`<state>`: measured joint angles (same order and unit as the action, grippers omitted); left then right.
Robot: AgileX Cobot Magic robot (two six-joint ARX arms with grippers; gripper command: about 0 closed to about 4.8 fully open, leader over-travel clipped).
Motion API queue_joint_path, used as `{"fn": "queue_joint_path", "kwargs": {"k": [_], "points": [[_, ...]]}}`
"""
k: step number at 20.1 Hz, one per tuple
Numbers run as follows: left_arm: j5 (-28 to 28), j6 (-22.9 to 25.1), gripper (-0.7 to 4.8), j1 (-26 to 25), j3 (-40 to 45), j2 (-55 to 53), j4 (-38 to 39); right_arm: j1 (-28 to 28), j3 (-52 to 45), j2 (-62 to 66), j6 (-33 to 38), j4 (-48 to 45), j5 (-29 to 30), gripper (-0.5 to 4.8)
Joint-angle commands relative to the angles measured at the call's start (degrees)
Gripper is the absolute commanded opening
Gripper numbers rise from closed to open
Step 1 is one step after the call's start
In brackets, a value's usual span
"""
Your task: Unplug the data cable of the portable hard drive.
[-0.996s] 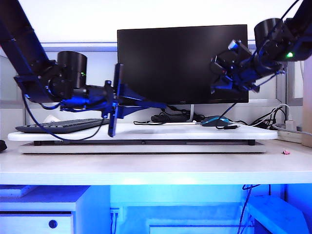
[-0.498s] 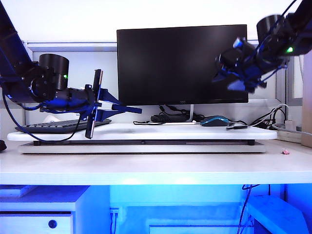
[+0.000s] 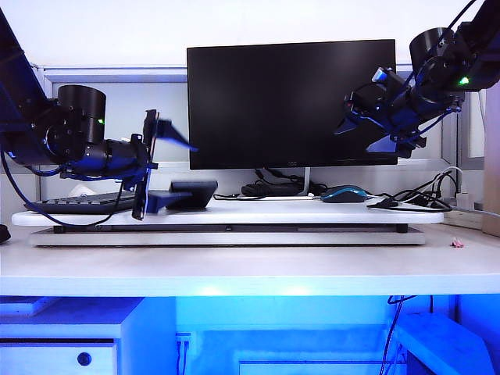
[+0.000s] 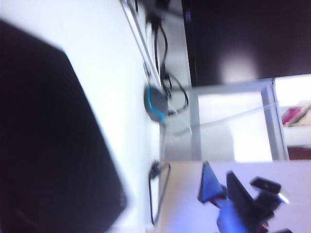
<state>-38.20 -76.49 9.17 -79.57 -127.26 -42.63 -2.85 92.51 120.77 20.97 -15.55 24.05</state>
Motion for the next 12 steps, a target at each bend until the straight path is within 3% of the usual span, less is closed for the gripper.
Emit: {"fn": "queue_joint_path", "kwargs": {"k": [1, 3, 6, 7, 9, 12], "points": [[-0.17, -6.91, 4.63, -0.17, -0.37, 0.37, -1.11, 0.04, 0.42, -0.39, 2.05, -0.94, 0.33, 4.23], [-7.08, -11.85, 4.72, -0.13, -0.7, 0.52, -1.22, 0.26, 0.44, -0.72, 4.66, -0.79, 3.15, 4.23], [-10.73, -13.42, 4.72, 0.15, -0.63, 1.4, -0.96, 0.26, 0.87, -1.22, 5.81, -0.35, 3.37, 4.24], [-10.38, -13.79, 4.72, 0.42, -0.66, 1.55, -0.33, 0.28, 1.73, -1.2, 5.81, 0.5, 3.32, 4.24], [-2.58, -19.17, 4.79, -0.77, -0.7, 1.55, -1.49, 0.33, 3.65, -1.22, 5.68, 1.79, 4.17, 4.24], [-2.58, -19.54, 4.79, -2.34, -1.88, 1.51, -11.61, 0.33, 6.25, -1.2, 3.76, 5.05, 4.79, 4.23]]}}
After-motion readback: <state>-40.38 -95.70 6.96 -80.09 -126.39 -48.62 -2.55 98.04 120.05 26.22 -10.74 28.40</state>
